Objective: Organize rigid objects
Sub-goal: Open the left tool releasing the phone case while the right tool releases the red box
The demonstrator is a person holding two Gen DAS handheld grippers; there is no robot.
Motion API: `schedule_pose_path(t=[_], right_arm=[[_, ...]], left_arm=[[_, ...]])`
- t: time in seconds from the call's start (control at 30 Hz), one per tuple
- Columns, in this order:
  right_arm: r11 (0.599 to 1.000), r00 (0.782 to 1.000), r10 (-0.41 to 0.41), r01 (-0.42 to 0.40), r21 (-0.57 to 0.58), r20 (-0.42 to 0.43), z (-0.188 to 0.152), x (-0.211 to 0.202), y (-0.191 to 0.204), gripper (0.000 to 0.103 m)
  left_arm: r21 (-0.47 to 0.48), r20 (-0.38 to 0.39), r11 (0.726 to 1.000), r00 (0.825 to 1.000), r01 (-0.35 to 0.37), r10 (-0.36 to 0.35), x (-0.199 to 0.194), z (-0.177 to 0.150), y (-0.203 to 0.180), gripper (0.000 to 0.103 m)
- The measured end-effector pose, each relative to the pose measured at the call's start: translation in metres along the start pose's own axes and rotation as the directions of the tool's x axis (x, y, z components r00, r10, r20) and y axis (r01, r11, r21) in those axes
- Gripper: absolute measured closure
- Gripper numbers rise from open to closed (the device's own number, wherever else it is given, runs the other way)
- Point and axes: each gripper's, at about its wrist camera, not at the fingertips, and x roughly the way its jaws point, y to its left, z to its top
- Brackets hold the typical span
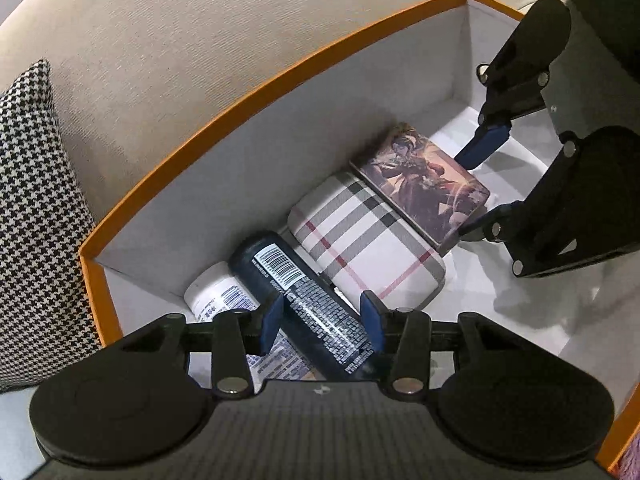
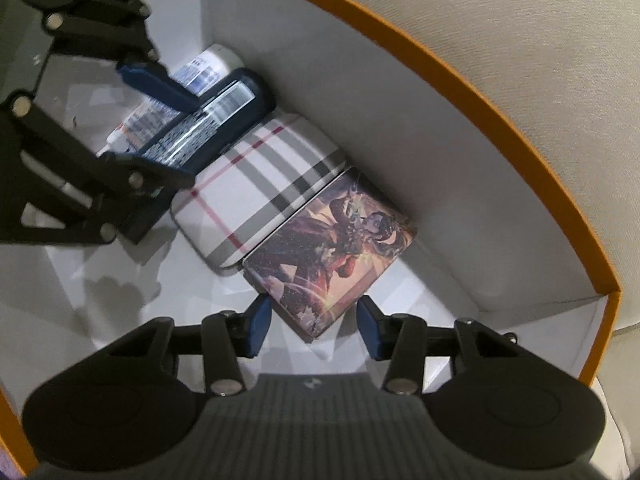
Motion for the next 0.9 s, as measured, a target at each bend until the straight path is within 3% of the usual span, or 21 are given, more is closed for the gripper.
schedule_pose_path(t=[0.37,0.53,0.63,0.77,0.9], right_arm=[[1.0,1.0,-0.012,0.012,-0.011,-0.006,-0.007,-0.01,0.007,0.054],[1.0,1.0,0.002,-0.002,0.023,0.008,-0.011,-0.023,0.007,0.053],[0.999,0.999,0.01,-0.012,0.049,0.038,-0.018,-0.041,0.01,0.053],[0.996,0.991,-0.009,-0.002,0.091,0.131,-0.034,-0.078,0.022,0.052],[0.987,0.968,-0.018,-0.022,0.156,0.25,-0.057,-0.121,0.038,0.051]], left_arm=[[-0.046,0.029,0.999,0.999,0.029,-0.027,-0.004,0.0,0.004,0.05],[-0.08,0.053,0.995,0.997,0.051,-0.047,-0.022,-0.007,0.004,0.05],[-0.106,0.108,0.992,0.993,0.061,-0.049,-0.046,-0.013,0.003,0.05],[-0.153,0.229,0.984,0.972,0.087,-0.05,-0.087,-0.027,-0.001,0.05],[-0.187,0.324,0.972,0.943,0.139,-0.073,-0.132,-0.05,-0.007,0.05]])
